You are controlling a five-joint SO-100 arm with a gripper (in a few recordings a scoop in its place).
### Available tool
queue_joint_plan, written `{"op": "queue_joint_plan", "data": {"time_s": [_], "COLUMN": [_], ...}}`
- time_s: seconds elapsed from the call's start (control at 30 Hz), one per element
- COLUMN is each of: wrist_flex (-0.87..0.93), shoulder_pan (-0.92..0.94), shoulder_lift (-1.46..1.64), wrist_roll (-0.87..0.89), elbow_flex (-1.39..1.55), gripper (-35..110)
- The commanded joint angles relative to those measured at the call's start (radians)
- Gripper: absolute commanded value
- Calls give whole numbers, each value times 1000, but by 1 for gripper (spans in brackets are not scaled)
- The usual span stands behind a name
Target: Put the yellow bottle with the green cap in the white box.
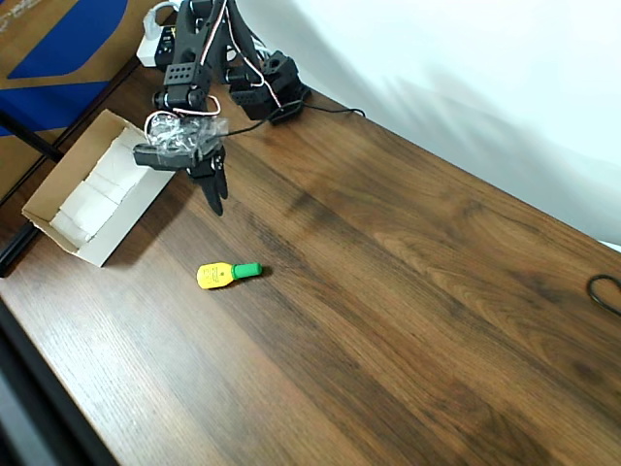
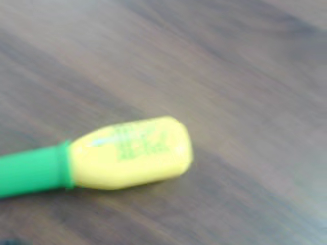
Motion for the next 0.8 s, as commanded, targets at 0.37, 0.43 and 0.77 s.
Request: {"op": "queue_joint_plan", "data": {"time_s": [0.37, 0.43, 0.77], "wrist_flex": [32, 44, 114], "shoulder_pan": [-11, -15, -81], "shoulder_lift": [-187, -255, -499], "wrist_roll": [92, 104, 124], "elbow_flex": [-302, -357, -632], "gripper": [21, 20, 21]}}
